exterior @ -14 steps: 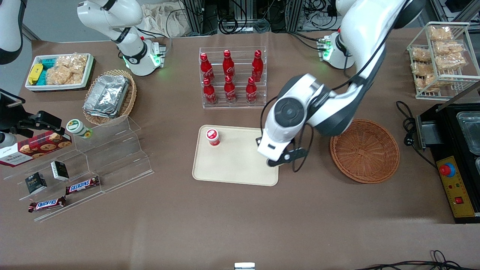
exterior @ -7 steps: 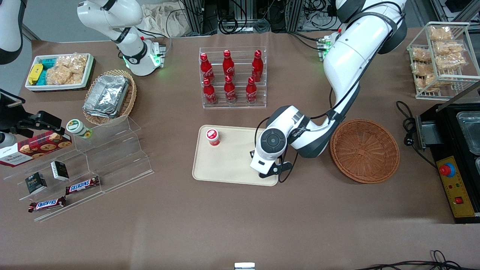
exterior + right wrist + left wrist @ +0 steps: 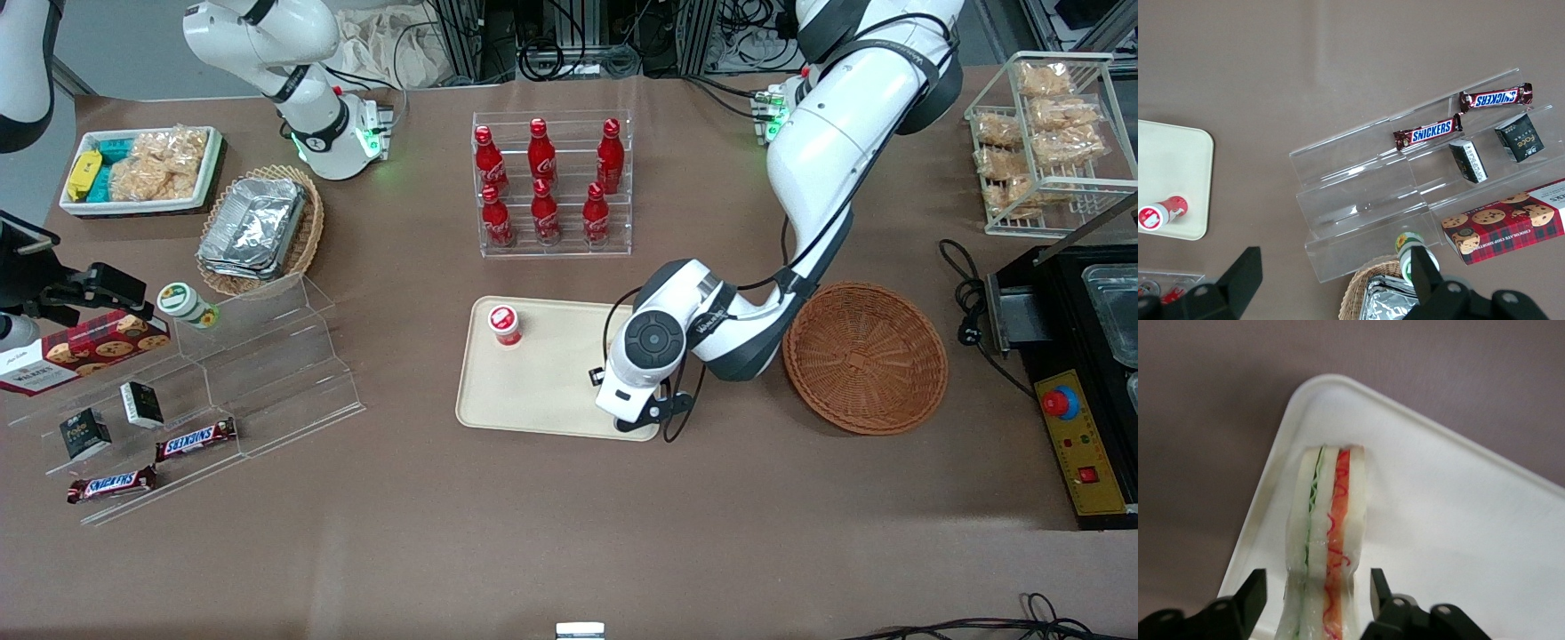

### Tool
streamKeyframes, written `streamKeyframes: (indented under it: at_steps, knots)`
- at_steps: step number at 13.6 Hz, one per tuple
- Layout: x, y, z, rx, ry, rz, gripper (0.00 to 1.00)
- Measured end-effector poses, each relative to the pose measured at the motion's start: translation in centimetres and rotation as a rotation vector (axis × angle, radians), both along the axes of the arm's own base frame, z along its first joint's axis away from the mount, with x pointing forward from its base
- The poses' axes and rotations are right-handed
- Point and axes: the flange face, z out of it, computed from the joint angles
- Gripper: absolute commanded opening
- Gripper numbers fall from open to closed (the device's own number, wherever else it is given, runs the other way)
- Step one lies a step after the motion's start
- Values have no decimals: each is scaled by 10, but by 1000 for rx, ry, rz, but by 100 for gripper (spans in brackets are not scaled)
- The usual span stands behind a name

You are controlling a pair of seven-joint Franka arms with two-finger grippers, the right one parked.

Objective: Place sandwich from basket to tray

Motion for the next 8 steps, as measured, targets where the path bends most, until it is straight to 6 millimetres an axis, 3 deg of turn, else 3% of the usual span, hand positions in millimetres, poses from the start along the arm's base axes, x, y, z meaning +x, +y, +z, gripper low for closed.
streamKeyframes:
  at_steps: [2,4,6,8]
  knots:
    - [8,9,44,18,-26,73,100]
    - [4,28,114,77,-42,119,100]
    - [2,69,190,115,-93,175,100]
    - [-3,122,252,129,-160,239,100]
